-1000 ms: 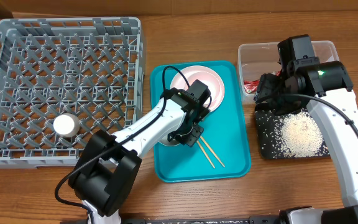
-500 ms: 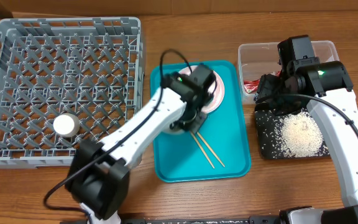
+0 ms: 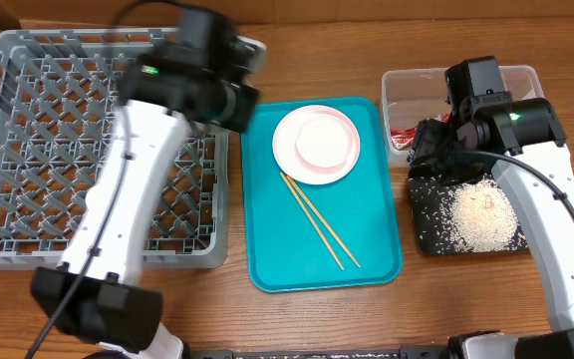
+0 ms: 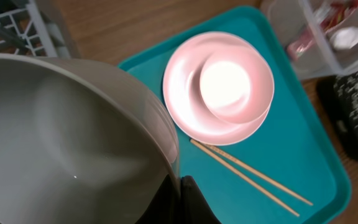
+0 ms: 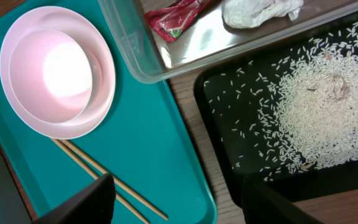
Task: Sort waste into correct bins and load items into the dishwasher
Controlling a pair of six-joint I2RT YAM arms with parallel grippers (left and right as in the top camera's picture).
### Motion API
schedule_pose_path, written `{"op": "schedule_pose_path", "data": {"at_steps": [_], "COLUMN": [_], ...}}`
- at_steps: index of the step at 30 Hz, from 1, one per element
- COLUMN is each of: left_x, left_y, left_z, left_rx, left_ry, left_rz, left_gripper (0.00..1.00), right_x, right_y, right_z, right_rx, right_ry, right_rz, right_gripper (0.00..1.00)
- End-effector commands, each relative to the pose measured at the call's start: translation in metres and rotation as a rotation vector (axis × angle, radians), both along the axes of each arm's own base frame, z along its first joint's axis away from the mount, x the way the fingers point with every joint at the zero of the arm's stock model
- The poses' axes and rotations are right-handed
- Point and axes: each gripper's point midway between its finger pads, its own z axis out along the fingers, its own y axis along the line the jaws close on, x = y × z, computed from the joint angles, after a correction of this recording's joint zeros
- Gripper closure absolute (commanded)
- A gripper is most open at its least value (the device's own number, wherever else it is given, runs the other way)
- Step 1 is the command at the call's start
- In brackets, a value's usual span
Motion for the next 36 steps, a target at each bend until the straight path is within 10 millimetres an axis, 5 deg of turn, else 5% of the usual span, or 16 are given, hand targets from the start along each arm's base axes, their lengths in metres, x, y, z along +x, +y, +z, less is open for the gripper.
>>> {"op": "schedule_pose_path", "data": {"at_steps": [1,8,15,25,36], "left_x": [0.006,0.023,0.05,0.084,0.102], "left_y": [0.021,0.08,0.115,0.143,0.151], "left_z": [0.037,0.05,0.025,-0.023,-0.069], "left_rx": [-0.203,-0.35,-0.47,-0.595,-0.62], "left_ry": [-0.08,-0.196,-0.218,-0.217,-0.18], "left_rz": [-0.081,-0.119,-0.112,-0.095,-0.079], "left_gripper": [0.96,0.96,0.96,0.96,0.96], "right_x": [0.002,0.001,-0.002,-0.003,-0.003], "right_y": [0.0,0.0,-0.001,-0.001,-0.001], "right_z": [0.005,0.005,0.004,0.004,0.004], "right_rx": [0.002,0.001,0.0,-0.001,-0.001], "right_ry": [-0.016,-0.012,-0.002,0.003,0.003], "right_rz": [0.001,0.001,0.0,0.0,0.0], "right_gripper": [0.33,0.34,0.34,0.34,0.34]}}
